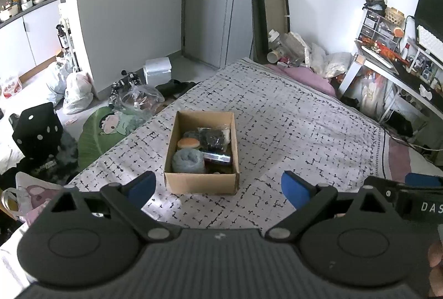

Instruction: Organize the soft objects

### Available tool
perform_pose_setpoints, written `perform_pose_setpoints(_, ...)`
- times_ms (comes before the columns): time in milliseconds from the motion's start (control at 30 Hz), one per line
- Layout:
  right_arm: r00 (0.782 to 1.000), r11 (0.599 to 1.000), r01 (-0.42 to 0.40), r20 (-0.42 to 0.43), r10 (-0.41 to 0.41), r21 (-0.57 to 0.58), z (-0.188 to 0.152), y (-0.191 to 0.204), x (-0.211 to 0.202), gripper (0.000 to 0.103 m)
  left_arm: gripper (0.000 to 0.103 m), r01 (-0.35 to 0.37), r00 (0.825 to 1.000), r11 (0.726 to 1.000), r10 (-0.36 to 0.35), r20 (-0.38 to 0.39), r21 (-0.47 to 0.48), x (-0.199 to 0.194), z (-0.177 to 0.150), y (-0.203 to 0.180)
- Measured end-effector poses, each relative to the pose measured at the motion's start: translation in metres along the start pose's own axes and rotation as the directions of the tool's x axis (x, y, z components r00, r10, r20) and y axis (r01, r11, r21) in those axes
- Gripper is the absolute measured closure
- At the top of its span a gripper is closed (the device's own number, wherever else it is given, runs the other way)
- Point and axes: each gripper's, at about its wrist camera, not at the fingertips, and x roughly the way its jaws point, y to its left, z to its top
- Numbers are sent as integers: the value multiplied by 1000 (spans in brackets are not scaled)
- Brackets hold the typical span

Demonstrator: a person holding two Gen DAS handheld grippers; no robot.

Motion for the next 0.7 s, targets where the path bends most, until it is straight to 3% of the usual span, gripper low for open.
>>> perform_pose_setpoints(700,1000,1000,9,-4,-9,12,0,-4,-2,0,7,-2,1000,1000,3,-4,16,-3,-4,-1)
